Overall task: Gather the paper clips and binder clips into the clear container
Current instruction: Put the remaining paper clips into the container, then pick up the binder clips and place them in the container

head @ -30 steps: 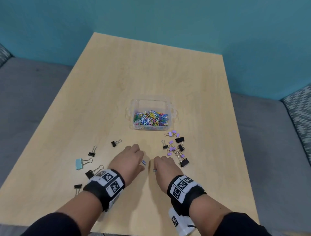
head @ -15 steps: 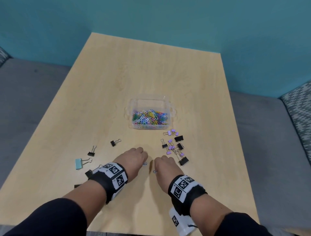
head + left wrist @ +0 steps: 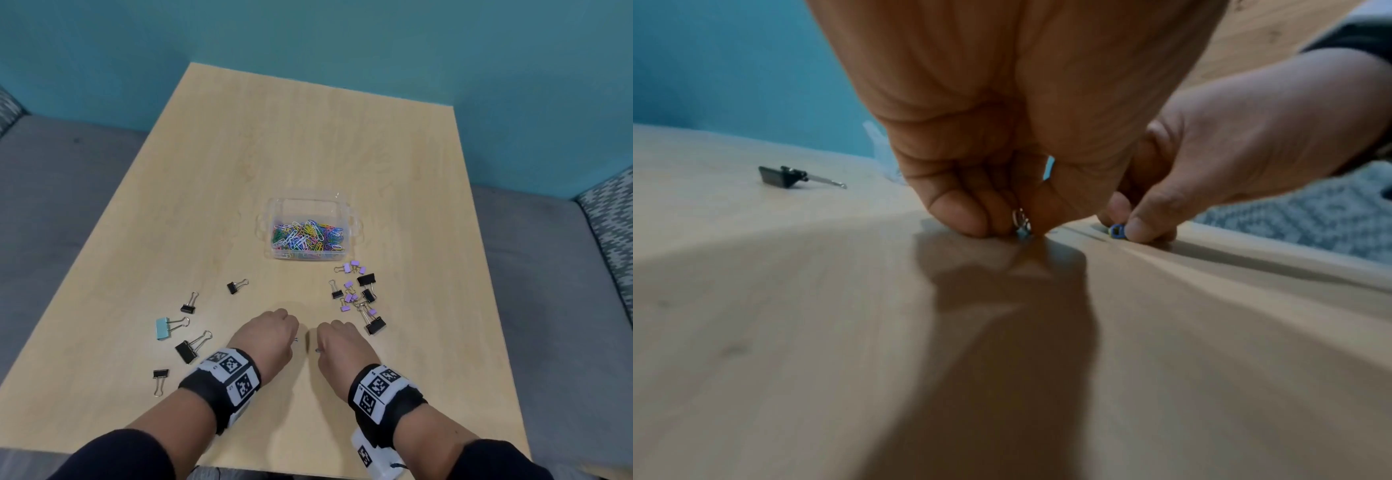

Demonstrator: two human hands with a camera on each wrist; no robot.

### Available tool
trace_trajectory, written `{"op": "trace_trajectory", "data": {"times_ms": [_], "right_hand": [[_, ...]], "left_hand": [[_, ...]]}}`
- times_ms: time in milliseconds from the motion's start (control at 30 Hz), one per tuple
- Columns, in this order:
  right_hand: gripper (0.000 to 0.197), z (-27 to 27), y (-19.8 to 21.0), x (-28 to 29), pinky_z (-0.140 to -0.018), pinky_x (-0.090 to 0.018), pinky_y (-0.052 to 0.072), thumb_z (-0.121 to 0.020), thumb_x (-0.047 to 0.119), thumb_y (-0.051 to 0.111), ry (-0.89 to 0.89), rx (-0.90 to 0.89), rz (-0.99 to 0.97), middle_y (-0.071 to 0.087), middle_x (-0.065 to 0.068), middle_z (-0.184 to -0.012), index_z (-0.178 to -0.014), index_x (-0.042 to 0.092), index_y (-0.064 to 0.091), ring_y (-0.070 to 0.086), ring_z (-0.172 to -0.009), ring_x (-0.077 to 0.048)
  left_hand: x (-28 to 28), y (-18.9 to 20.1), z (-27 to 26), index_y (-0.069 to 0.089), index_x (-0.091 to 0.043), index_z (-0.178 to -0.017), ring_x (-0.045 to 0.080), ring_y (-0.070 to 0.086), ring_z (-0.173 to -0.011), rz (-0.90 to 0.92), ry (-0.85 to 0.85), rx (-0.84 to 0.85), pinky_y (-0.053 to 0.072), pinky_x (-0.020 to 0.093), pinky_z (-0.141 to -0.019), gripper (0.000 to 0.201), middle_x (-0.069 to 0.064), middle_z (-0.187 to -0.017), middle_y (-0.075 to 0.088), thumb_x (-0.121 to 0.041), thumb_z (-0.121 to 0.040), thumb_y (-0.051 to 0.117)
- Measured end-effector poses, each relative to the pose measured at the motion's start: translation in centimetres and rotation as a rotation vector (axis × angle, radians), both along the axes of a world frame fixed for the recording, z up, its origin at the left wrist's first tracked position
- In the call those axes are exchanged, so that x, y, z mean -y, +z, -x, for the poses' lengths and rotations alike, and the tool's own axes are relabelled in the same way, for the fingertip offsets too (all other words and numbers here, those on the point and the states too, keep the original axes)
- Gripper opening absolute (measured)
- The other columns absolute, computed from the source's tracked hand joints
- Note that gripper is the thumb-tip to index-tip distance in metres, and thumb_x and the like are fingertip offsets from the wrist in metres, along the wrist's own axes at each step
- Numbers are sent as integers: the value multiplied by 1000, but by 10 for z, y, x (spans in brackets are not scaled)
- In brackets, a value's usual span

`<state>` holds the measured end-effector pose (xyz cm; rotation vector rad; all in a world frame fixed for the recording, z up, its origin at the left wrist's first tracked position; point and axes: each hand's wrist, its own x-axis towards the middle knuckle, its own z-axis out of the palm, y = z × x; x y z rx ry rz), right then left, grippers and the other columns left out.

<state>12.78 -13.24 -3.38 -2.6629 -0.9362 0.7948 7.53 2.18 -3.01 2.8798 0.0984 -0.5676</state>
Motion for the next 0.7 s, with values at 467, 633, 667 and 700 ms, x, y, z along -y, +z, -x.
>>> {"op": "trace_trajectory", "data": {"times_ms": [467, 633, 667, 700], "right_hand": [[18, -103, 52, -22, -45, -21, 42, -79, 6, 46, -338, -96, -183, 63, 0, -70, -81, 19, 59, 62, -60, -21], [12, -148, 80, -55, -65, -31, 52, -83, 11, 55, -376, -40, -325, 64, 0, -84, -92, 18, 61, 64, -76, -23], [14, -150, 83, -57, -70, -34, 54, -84, 15, 59, -402, -71, -365, 64, -1, -88, -98, 18, 61, 64, -78, -24], [20, -151, 82, -56, -75, -36, 54, -85, 20, 61, -427, -94, -390, 63, -2, -94, -105, 18, 60, 64, -81, -23]], "left_hand": [[-65, 40, -63, 60, -17, -76, 23, 59, -69, 387, 600, 266, 43, 27, -59, 8, 0, -70, 63, -13, -71, 64], [-72, 70, -111, 61, -19, -81, 22, 63, -67, 510, 608, 379, 49, 29, -62, 11, -2, -71, 63, -12, -72, 60], [-73, 72, -113, 62, -19, -87, 21, 62, -70, 521, 603, 392, 48, 29, -64, 13, -2, -75, 64, -15, -74, 62], [-75, 72, -111, 63, -19, -92, 20, 61, -74, 523, 605, 412, 47, 29, -68, 16, -2, -80, 65, -19, -77, 64]]}}
